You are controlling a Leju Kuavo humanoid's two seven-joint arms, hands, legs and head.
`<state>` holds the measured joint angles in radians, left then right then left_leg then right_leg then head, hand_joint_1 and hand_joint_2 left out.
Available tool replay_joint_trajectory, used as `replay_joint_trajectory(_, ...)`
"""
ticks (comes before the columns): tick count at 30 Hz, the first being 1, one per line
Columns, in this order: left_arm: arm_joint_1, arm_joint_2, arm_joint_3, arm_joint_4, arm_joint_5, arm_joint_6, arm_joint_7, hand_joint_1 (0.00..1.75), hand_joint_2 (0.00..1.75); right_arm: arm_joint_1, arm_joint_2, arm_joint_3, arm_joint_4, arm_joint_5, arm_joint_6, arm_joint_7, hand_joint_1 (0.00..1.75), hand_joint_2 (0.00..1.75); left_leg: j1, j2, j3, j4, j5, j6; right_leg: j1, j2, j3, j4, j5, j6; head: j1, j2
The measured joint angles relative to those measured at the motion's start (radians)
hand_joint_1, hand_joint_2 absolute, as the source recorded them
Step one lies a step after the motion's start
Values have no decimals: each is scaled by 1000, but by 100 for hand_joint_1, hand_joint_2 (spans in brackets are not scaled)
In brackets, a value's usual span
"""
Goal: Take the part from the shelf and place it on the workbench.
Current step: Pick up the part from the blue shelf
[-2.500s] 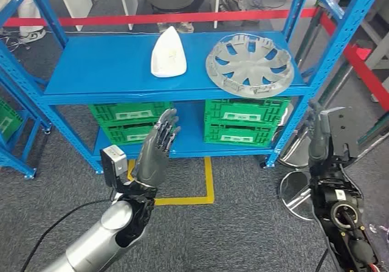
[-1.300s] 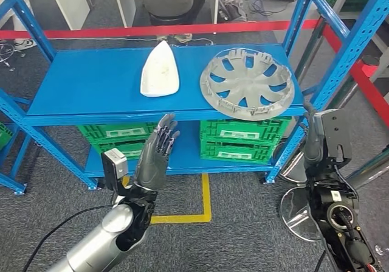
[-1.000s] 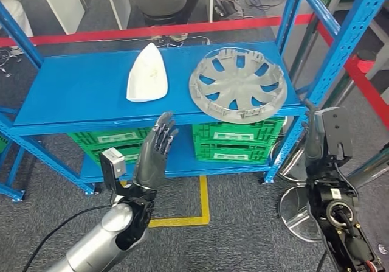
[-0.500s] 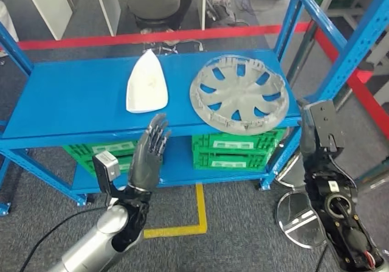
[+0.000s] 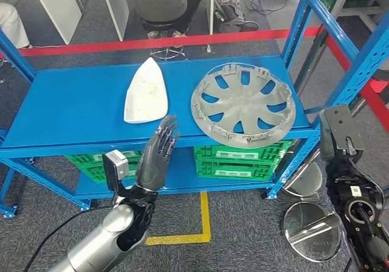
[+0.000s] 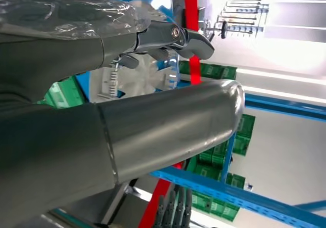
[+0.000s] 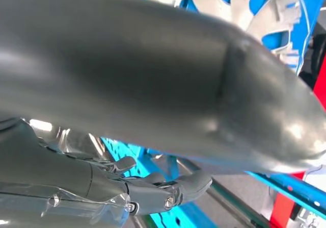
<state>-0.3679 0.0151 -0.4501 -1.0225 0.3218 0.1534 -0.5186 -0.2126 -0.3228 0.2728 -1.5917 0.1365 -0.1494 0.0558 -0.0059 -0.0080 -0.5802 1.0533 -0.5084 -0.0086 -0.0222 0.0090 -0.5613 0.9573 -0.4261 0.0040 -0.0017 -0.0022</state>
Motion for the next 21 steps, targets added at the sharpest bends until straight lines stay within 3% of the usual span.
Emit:
replay_joint_trajectory(2,3,1,1,0,-1,0,3,0,0,-3,-5,-8,1,12,14,8,0,0,5,1,-97,148,-42,-8,0,-1,7,0,-9,-5,-9,0)
replay_joint_trajectory(3,5,2,1,0,-2,0,4,0,0,-4,-7,-12,3,18,22,12,0,0,7,1,-136,196,-44,-9,0,-1,11,0,-14,-5,-12,0)
replay_joint_trajectory(4,7,4,1,0,-2,1,5,0,0,-6,-9,-16,5,22,29,14,0,0,8,1,-155,202,-24,-9,0,-1,19,0,-20,-5,-16,0)
replay_joint_trajectory(5,7,4,1,0,-2,2,6,0,0,-8,-10,-20,7,26,35,15,0,0,9,1,-152,166,16,-6,-1,0,28,0,-27,-4,-19,0)
replay_joint_trajectory(7,6,6,1,0,-2,4,7,0,0,-16,-12,-26,11,33,45,16,0,0,7,2,-102,25,111,4,0,2,48,-1,-42,1,-27,0)
replay_joint_trajectory(9,6,8,2,-2,-2,7,10,0,0,-29,-14,-30,15,36,56,16,0,0,2,1,-60,-78,147,14,2,4,55,-3,-53,10,-33,0)
replay_joint_trajectory(13,7,10,2,-9,-2,12,13,0,0,-48,-18,-36,26,37,71,15,0,0,-1,-2,-39,-108,133,26,1,3,65,-10,-60,31,-33,0)
replay_joint_trajectory(16,6,10,2,-12,-6,11,11,0,0,-62,-24,-39,36,45,89,18,0,0,1,-6,-27,-112,129,22,3,0,75,-11,-53,28,-23,0)
replay_joint_trajectory(21,2,8,2,-12,-6,4,5,0,0,-76,-33,-34,53,75,138,28,0,0,-3,-8,-26,-110,121,29,2,-5,83,-24,-57,28,0,0)
